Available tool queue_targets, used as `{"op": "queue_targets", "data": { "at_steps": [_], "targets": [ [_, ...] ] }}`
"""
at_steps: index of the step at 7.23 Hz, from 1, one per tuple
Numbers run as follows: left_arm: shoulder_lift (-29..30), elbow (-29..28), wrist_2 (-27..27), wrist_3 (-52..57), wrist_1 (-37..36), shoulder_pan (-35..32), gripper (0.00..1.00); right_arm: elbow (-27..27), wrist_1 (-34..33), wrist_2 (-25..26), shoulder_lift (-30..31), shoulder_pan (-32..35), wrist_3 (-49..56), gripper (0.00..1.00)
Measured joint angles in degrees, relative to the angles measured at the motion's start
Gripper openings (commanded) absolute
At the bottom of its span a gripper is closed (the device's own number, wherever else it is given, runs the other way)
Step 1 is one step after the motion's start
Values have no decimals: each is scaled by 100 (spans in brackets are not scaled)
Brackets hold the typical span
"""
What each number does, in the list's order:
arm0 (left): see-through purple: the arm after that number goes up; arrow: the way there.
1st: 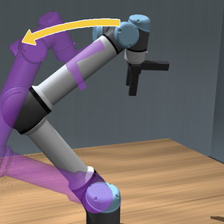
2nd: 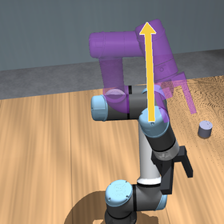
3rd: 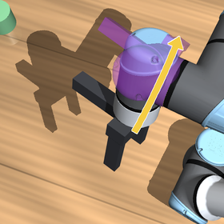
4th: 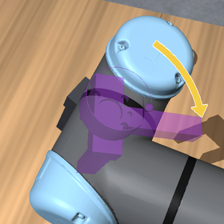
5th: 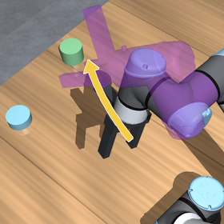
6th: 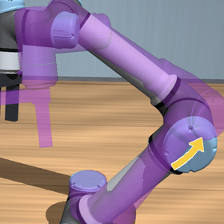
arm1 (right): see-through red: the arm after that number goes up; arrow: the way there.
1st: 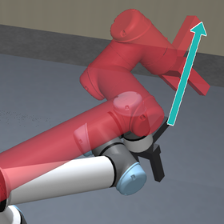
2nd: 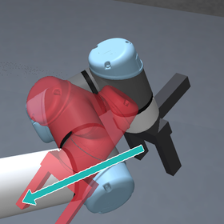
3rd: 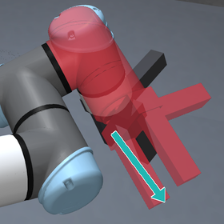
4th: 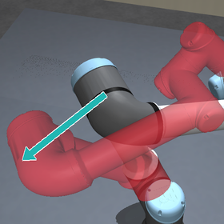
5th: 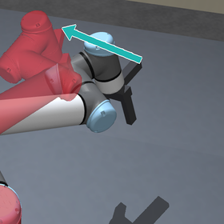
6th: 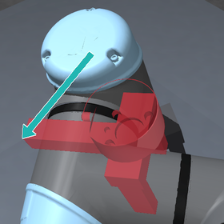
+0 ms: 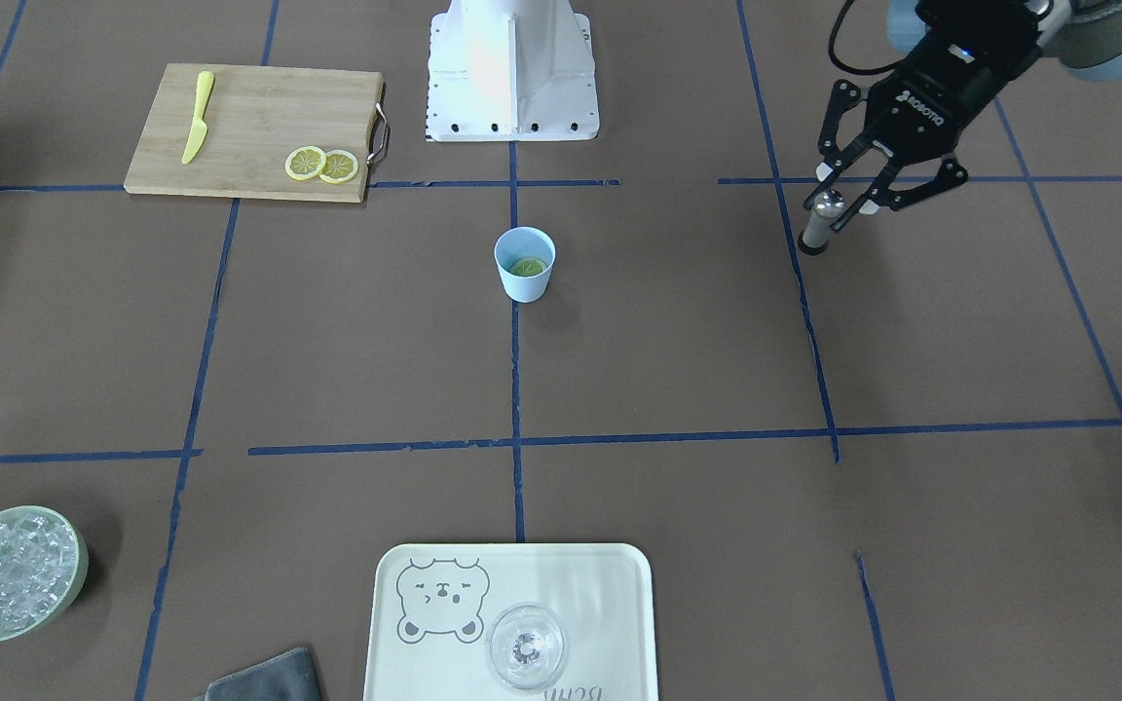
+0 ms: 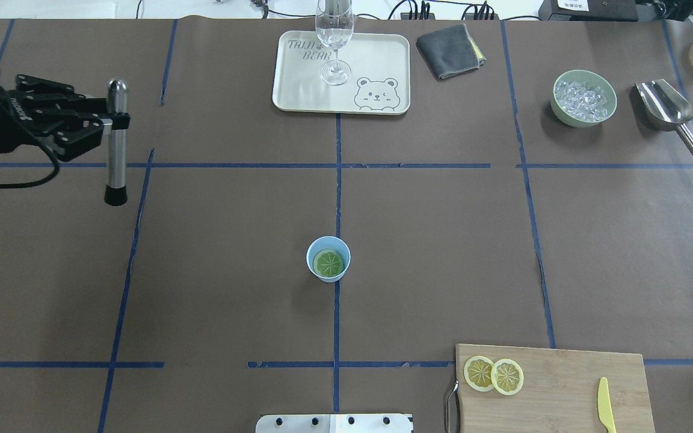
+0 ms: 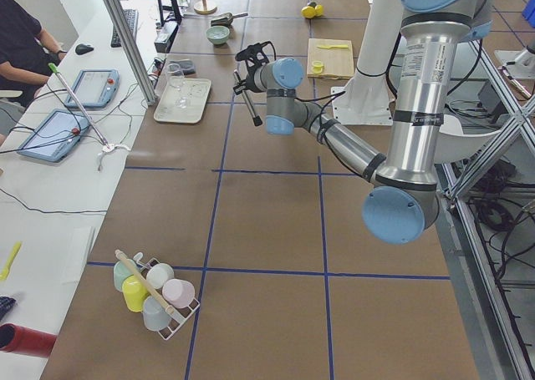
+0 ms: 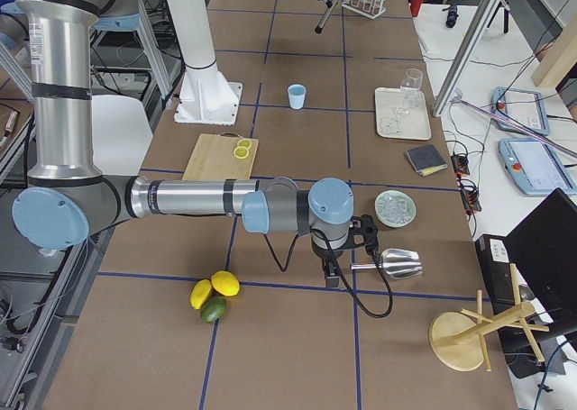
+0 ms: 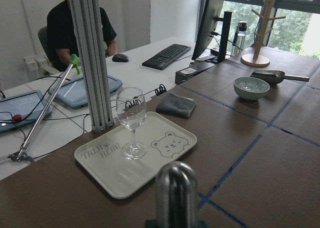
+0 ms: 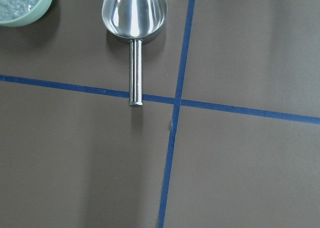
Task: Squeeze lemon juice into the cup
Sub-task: 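Lower the metal rod upright onto the table near its starting spot, then open the left gripper and release the upright metal rod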
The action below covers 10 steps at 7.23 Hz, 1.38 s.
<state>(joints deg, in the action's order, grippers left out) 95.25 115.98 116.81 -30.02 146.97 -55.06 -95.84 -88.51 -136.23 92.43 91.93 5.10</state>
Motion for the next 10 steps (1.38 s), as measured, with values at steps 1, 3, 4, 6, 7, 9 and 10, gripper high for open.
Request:
{"op": "queue_targets", "data": {
  "at_steps": [1,3,4,6,7,9,10],
  "targets": [
    [-156,-20,459,-3,-148,-312,0,-8,0,0,10,0,0,100],
    [-683,-60,664,-12,-237,-499,0,-13,2,-7,18,0,6,100],
    [-878,-81,671,-27,-406,-516,0,-13,4,-6,23,0,8,100],
    [-912,-61,671,-165,-1368,-516,0,-13,3,-2,23,0,9,100],
    [-820,-82,681,-487,-1838,-496,0,-28,6,-1,26,0,9,100],
    [-595,-189,720,-1285,-2652,-414,0,-72,5,-1,36,0,9,100],
    [-470,-271,731,-1421,-3038,-322,0,-79,5,0,38,0,9,100]
  ]
}}
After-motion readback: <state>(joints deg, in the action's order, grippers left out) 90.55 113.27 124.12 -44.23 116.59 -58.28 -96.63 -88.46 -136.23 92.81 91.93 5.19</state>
